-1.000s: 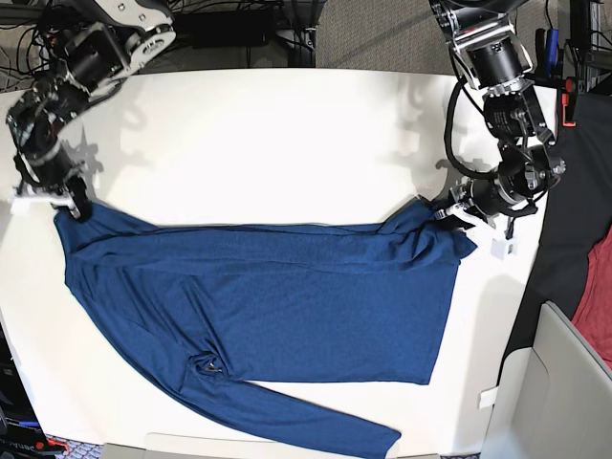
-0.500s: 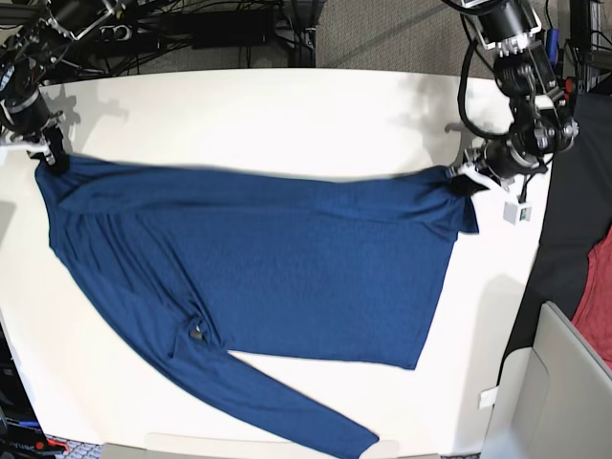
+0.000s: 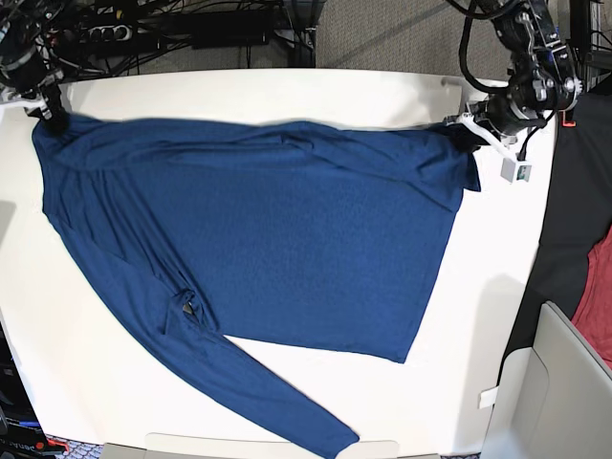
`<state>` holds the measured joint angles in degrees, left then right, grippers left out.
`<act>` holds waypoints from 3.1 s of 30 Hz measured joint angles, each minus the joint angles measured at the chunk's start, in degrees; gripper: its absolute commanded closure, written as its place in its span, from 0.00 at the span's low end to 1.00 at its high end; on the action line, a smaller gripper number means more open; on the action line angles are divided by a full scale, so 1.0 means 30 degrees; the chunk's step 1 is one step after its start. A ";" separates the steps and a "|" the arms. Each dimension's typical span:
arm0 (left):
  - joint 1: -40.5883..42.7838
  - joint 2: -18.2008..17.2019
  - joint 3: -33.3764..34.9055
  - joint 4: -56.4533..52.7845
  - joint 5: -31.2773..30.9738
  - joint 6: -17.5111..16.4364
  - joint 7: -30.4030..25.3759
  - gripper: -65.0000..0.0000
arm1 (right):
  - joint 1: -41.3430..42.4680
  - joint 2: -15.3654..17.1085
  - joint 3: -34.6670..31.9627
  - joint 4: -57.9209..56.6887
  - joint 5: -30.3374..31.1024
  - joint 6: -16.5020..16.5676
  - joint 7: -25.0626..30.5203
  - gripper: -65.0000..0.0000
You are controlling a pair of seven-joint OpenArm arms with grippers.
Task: Fold the T-shirt properly
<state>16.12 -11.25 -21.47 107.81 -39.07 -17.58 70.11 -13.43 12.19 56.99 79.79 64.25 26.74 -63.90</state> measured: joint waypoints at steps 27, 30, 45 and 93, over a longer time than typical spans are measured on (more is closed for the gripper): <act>-0.2652 0.0153 -0.1974 0.1362 -0.0022 -0.1188 0.1428 0.97 | -0.1472 0.0335 0.1035 0.0204 0.2259 0.0000 0.0080 0.99; -0.3417 0.0146 -0.1974 0.1362 -0.0058 -0.1166 0.1406 0.97 | -0.1217 0.0211 0.1035 0.0189 0.2353 0.0022 0.0313 0.99; -0.1683 0.0678 -0.1989 0.1355 0.0066 -0.1158 0.1304 0.97 | -0.1668 -0.0750 0.2907 -0.1450 0.3177 -0.0036 0.0605 0.84; 0.2251 0.0794 -0.1807 0.0466 -0.5136 -0.1224 0.2565 0.79 | -0.2339 -0.1122 0.2783 -0.0131 0.3424 0.1821 -0.1333 0.67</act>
<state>22.87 -8.86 -26.89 109.21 -54.48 -21.26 77.80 -20.45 8.82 65.34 79.40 74.52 32.21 -67.90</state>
